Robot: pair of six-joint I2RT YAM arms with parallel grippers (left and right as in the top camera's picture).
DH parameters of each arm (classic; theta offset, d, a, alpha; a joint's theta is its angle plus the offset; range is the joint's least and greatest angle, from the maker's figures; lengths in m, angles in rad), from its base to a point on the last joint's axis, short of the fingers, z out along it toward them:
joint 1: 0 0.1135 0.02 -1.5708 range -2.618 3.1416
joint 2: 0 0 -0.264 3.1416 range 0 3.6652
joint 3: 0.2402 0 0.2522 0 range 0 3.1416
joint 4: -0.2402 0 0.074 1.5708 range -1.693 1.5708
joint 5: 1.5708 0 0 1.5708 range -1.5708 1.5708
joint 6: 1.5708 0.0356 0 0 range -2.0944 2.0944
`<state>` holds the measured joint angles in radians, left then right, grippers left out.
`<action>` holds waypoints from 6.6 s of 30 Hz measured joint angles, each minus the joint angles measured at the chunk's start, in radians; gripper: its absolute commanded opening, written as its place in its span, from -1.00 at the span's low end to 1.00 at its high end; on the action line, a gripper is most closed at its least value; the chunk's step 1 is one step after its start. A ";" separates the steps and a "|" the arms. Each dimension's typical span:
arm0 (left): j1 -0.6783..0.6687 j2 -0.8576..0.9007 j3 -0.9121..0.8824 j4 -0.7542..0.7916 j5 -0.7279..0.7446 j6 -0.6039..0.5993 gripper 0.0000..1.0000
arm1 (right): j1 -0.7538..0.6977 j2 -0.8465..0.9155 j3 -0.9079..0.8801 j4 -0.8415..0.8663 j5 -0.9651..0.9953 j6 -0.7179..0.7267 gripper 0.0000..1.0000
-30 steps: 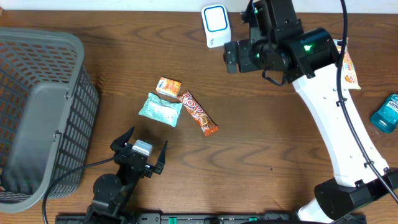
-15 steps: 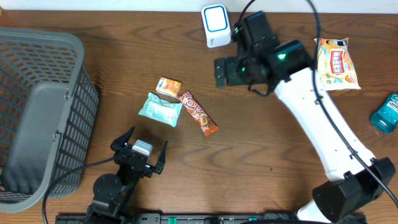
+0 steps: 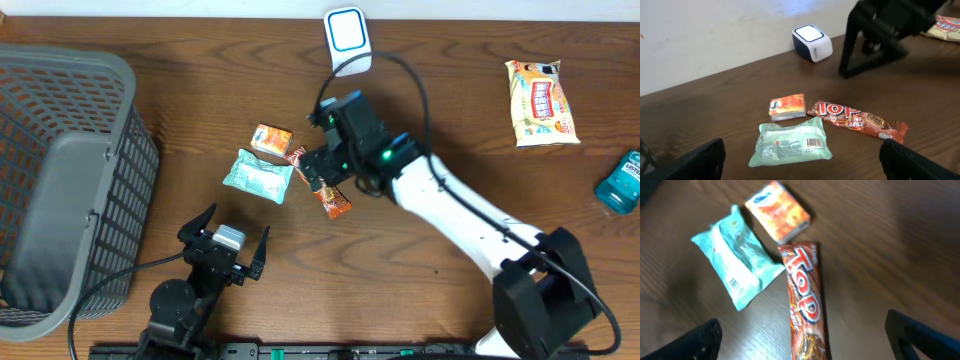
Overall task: Scan the item barcode
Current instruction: 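Lower the right gripper onto the red Top bar and grasp it, then lift the Top bar and turn it upright with the right gripper, then hold the Top bar end over the scanner window with the right gripper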
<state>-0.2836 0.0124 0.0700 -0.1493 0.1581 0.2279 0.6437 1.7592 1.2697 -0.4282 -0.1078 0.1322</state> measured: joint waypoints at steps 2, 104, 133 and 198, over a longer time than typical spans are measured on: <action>0.000 0.000 0.000 0.000 0.000 0.000 0.96 | 0.018 0.002 -0.047 0.104 0.026 -0.027 0.98; 0.000 0.000 0.000 0.000 0.000 0.000 0.96 | -0.332 -0.310 -0.084 -0.319 -1.152 0.532 -0.97; 0.000 0.000 0.000 0.000 0.000 0.000 0.96 | -0.395 -0.310 -0.084 -0.421 -1.419 0.363 -0.98; 0.000 0.000 0.000 0.000 0.000 0.000 0.96 | -0.309 0.720 0.955 -0.153 0.014 0.203 -0.98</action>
<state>-0.2836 0.0124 0.0700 -0.1490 0.1577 0.2279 0.3351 2.4794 2.2246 -0.5816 -0.0940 0.3351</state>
